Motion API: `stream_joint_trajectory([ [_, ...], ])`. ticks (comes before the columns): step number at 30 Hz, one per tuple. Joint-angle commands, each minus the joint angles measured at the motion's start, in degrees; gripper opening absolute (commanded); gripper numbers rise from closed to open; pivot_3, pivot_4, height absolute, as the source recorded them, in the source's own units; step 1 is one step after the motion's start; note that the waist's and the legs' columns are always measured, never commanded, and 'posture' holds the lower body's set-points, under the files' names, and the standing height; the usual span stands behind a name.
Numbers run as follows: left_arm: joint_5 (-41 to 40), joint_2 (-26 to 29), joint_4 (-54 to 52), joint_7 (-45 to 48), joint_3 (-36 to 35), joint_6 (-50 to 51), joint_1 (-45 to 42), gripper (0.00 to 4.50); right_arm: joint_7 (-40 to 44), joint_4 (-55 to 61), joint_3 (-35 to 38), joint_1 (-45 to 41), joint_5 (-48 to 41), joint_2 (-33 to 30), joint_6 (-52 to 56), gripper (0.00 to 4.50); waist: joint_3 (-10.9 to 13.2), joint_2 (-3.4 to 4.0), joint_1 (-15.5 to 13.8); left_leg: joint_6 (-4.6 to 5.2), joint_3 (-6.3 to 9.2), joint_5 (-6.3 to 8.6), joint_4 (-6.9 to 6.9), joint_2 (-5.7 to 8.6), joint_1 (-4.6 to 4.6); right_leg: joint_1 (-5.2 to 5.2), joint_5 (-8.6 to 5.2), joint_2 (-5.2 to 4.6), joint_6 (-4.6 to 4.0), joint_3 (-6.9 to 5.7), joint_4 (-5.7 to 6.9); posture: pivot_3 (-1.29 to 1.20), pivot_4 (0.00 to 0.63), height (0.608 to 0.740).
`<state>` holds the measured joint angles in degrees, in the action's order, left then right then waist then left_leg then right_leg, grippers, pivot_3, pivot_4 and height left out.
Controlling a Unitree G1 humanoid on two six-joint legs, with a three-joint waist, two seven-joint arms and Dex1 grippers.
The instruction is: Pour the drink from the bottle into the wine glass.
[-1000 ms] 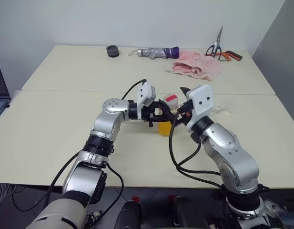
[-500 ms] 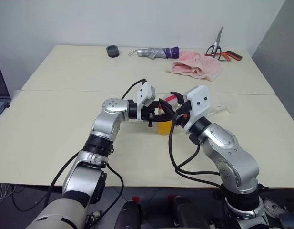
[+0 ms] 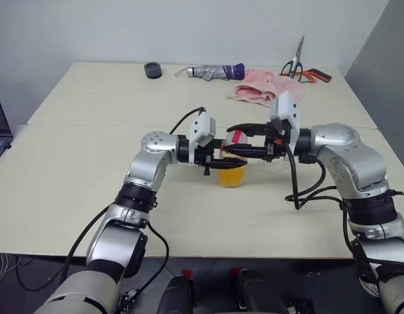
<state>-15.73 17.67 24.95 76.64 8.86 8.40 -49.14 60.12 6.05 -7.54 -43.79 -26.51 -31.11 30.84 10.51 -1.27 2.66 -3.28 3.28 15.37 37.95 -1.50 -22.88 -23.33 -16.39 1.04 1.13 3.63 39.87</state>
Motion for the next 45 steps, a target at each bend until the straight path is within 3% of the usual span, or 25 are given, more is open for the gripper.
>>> stream_joint_trajectory([
  [1,-1.34,0.29,-2.00,-1.02,-1.50,0.48,-0.92,1.84,-1.57,4.17,3.89,1.79,-2.03,-0.21,-0.48,2.93,0.00,0.00,-0.08,0.00,-0.02,0.00,0.00,0.03,-0.03,-0.03,0.00,-0.04,0.00,0.02,0.00,0.00,0.150,0.740],
  [4,-1.42,0.34,-2.27,-1.47,-1.53,0.72,-0.63,1.84,-5.18,9.91,6.49,5.17,-3.83,-0.09,1.34,3.92,0.00,0.00,-0.38,0.00,-0.02,0.00,0.03,0.03,-0.06,-0.04,0.00,-0.14,0.01,0.03,0.01,0.00,0.150,0.740],
  [8,-1.45,0.46,-2.43,-1.89,-1.70,0.94,-0.33,1.84,-14.26,21.34,9.15,11.34,-5.71,1.81,4.80,3.93,0.00,0.00,-0.69,0.00,0.00,0.00,0.04,0.02,-0.06,-0.04,0.00,-0.14,0.01,0.04,0.03,0.00,0.150,0.740],
  [12,-1.41,0.57,-2.21,-1.89,-1.63,0.78,-0.30,1.84,-25.63,28.47,3.45,16.28,3.37,5.58,3.23,3.93,0.00,0.00,-0.61,-0.01,-0.01,0.00,0.04,0.04,-0.03,-0.04,0.00,-0.07,0.01,0.05,0.04,0.00,0.150,0.740],
  [16,-1.28,0.36,-1.61,-1.70,-1.37,0.35,-0.68,1.84,-31.44,27.06,0.16,15.89,10.01,8.42,0.34,3.93,0.00,0.00,-0.61,-0.02,-0.03,-0.01,0.08,0.04,-0.01,-0.05,-0.01,-0.01,0.02,0.07,0.09,0.00,0.150,0.740],
  [29,-0.93,-0.05,-0.34,-1.52,-1.36,-0.78,-1.28,1.83,-33.03,22.92,2.42,16.37,13.10,7.84,-2.56,3.93,0.00,0.00,-0.71,-0.02,-0.03,-0.01,0.06,0.05,-0.02,-0.05,0.00,-0.03,0.01,0.06,0.07,0.00,0.150,0.740],
  [45,-0.96,0.03,-0.13,-1.75,-1.49,-0.87,-1.16,1.83,-33.43,24.37,7.44,19.08,9.34,4.05,-0.73,3.93,0.00,0.00,-0.70,-0.01,-0.04,-0.01,0.06,0.06,-0.02,-0.05,0.00,-0.02,0.01,0.07,0.06,0.00,0.150,0.740],
])
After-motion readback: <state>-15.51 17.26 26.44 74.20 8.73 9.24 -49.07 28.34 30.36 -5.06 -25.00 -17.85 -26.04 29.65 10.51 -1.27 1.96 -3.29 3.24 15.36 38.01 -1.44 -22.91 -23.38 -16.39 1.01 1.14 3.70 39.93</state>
